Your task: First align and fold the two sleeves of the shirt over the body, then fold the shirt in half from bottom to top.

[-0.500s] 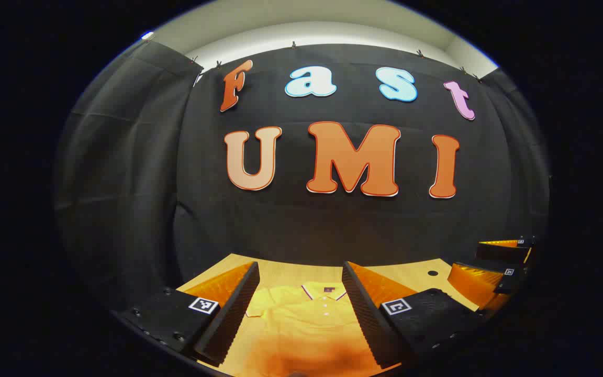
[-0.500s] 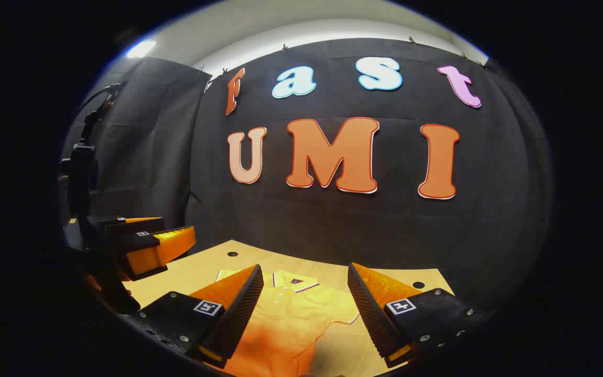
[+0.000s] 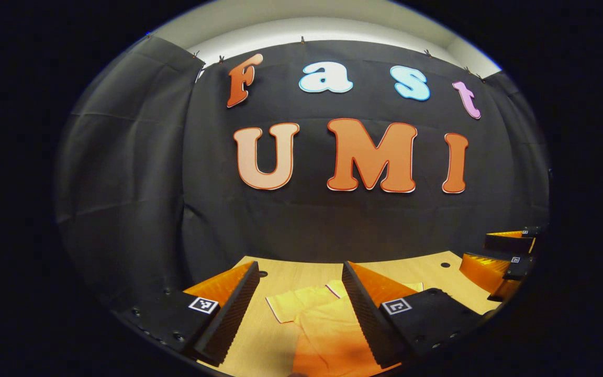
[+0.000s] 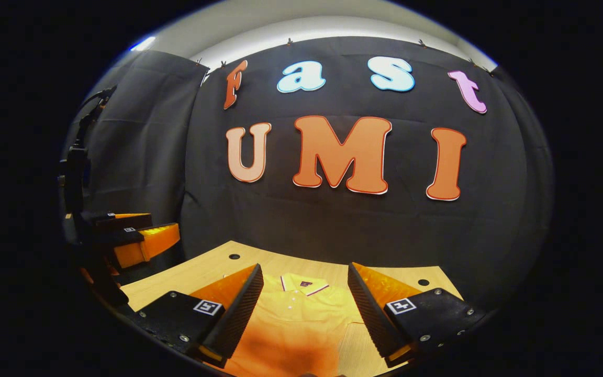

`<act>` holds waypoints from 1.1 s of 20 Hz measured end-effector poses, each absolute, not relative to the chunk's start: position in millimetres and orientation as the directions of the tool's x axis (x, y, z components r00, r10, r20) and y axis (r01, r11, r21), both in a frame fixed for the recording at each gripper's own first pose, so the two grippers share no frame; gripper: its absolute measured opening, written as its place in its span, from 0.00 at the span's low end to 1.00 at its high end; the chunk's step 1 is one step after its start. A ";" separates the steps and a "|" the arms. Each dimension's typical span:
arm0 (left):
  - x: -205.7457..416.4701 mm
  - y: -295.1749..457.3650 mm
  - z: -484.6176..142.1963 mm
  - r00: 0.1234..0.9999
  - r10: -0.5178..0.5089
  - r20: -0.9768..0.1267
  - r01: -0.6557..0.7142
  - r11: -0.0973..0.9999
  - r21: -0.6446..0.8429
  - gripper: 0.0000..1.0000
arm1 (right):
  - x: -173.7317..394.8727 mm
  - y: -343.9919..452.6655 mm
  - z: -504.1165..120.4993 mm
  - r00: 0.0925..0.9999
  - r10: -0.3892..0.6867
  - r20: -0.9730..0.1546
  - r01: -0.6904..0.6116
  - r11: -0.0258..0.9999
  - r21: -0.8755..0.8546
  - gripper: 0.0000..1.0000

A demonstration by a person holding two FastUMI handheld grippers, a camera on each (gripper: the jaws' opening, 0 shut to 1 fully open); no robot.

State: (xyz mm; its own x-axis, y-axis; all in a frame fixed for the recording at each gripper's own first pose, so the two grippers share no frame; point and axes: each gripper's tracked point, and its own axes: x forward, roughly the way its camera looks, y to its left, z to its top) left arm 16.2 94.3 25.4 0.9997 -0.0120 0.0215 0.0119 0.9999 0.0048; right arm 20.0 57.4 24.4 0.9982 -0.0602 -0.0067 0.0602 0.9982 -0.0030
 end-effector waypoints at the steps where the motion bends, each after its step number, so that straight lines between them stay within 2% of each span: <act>1: 15.7 99.2 25.4 1.000 -0.017 0.025 0.017 1.000 0.008 0.97 | 21.1 60.2 23.9 0.998 -0.066 -0.010 0.066 0.998 -0.001 0.98; 7: 16.0 98.3 32.8 0.996 -0.071 0.051 0.071 0.997 -0.002 0.97 | 26.3 49.1 15.8 0.991 -0.126 -0.038 0.128 0.991 0.028 0.98; 14: 8.8 91.1 49.6 0.993 -0.065 0.101 0.062 0.997 0.036 0.97 | 51.8 -4.1 -15.1 0.972 -0.212 -0.102 0.210 0.977 -0.032 0.98; 22: 1.9 113.1 49.9 0.992 0.048 0.117 -0.056 0.996 0.063 0.97 | 116.9 -54.0 -102.7 0.895 -0.205 -0.397 0.207 0.978 -0.036 0.98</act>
State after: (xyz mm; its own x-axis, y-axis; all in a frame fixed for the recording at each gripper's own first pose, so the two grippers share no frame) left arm 1.9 113.1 49.9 0.9919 0.0484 0.1170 -0.0560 0.9965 0.0625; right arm 116.9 -54.0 -102.7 0.8947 -0.2045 -0.3971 0.2074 0.9776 -0.0363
